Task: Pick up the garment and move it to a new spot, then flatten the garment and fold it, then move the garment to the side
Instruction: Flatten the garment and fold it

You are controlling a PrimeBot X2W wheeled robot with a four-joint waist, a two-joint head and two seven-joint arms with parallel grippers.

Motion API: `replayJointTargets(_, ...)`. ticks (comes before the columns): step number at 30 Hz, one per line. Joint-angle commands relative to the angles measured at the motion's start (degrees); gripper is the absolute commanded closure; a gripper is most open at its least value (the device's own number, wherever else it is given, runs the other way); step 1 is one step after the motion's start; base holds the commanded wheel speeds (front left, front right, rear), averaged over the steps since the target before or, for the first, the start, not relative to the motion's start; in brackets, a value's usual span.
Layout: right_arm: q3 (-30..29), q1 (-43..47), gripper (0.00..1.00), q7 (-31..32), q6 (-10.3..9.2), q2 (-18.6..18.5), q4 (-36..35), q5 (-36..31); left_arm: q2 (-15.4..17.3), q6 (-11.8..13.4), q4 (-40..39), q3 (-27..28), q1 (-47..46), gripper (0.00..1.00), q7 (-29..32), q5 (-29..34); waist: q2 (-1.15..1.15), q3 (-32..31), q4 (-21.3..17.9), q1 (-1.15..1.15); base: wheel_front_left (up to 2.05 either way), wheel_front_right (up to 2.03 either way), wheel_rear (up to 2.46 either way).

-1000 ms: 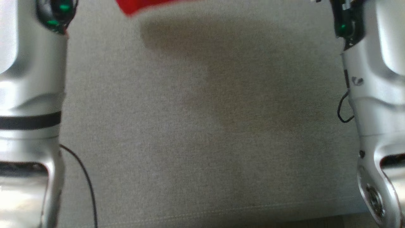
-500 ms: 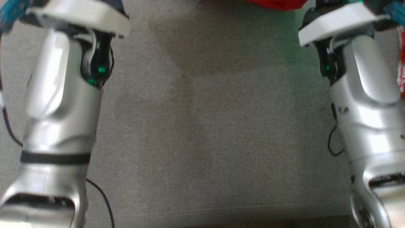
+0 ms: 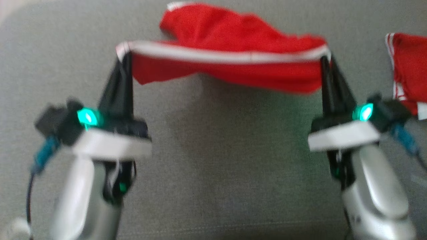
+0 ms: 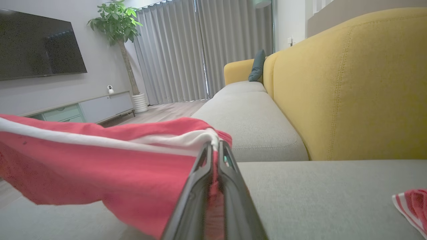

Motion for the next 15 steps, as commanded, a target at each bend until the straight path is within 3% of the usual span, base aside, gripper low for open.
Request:
replayJointTargets(1,1.46,3.59,1.00,-0.35,0.37,1.07,-4.80,-0.81,0.80,0.10,-5.37,0.94,2.97,1.00,-0.30,0.24,0.00,-3.98,0.90,0.00,0.00,0.00,0.00)
replayJointTargets(10,-2.42,23.87,1.00,1.90,0.37,1.07,-19.26,-4.64,0.54,3.25,-22.31,-2.74,20.90,1.00,1.29,0.85,0.00,-9.26,1.04,0.00,0.00,0.00,0.00)
replayJointTargets(15,-3.56,29.92,1.00,5.51,0.37,1.07,-25.83,-6.56,0.85,4.54,-27.48,-4.65,26.99,1.00,3.45,1.13,0.00,-9.12,-0.09,0.00,0.00,0.00,0.00)
